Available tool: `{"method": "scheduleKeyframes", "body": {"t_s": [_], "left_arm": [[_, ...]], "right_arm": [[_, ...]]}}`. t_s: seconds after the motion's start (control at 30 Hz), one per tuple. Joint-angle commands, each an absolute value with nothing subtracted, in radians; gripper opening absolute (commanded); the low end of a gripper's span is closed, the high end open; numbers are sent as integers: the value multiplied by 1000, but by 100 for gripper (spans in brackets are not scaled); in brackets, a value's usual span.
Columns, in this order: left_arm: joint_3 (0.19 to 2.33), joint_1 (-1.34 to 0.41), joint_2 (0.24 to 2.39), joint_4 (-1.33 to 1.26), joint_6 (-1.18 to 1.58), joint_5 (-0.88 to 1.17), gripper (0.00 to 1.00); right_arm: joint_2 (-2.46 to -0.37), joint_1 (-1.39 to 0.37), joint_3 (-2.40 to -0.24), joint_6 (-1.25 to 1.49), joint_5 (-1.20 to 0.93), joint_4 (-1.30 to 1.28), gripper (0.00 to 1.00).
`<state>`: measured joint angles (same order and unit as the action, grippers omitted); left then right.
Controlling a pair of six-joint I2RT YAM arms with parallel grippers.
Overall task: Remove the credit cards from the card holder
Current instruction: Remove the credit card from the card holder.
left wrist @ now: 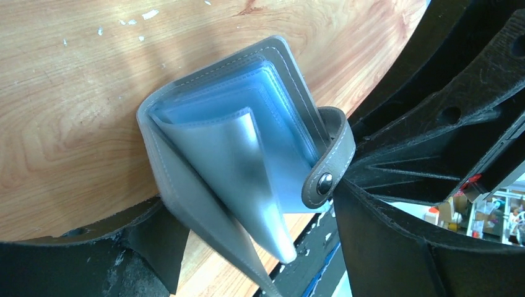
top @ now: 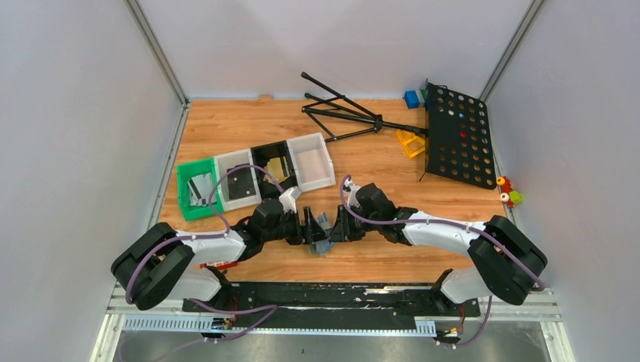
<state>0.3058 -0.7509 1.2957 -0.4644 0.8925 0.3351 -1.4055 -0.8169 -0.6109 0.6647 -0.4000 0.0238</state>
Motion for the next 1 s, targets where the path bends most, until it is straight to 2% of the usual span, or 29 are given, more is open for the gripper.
{"method": "scheduleKeyframes", "body": {"t_s": [0.0, 0.1, 0.2, 0.3, 0.33, 0.47, 0.57, 0.7, 0.8, 0.97], "left_arm": [[301, -747, 1329, -564, 933, 332, 86], [307, -747, 1345, -565, 936, 335, 83], [307, -747, 1349, -558, 935, 330, 71], [308, -747, 1350, -547, 929, 327, 51], [308, -747, 1348, -542, 927, 325, 48], [310, -745, 1335, -517, 916, 319, 46], [307, -743, 1324, -506, 910, 321, 51], [305, -740, 1303, -496, 903, 324, 51], [308, -738, 1300, -497, 894, 341, 50], [308, -735, 1309, -545, 909, 380, 48]], "right_arm": [[-1351, -837, -616, 653, -412, 123, 16], [-1337, -844, -602, 657, -405, 135, 16], [-1320, -845, -597, 654, -374, 114, 15], [-1301, -844, -592, 652, -341, 91, 15], [-1294, -844, -592, 652, -320, 77, 15], [-1262, -844, -583, 671, -224, 16, 13], [-1251, -844, -568, 689, -201, 11, 13], [-1263, -838, -560, 709, -201, 5, 13], [-1272, -836, -533, 740, -240, 58, 20], [-1287, -836, -497, 734, -327, 178, 42]]}}
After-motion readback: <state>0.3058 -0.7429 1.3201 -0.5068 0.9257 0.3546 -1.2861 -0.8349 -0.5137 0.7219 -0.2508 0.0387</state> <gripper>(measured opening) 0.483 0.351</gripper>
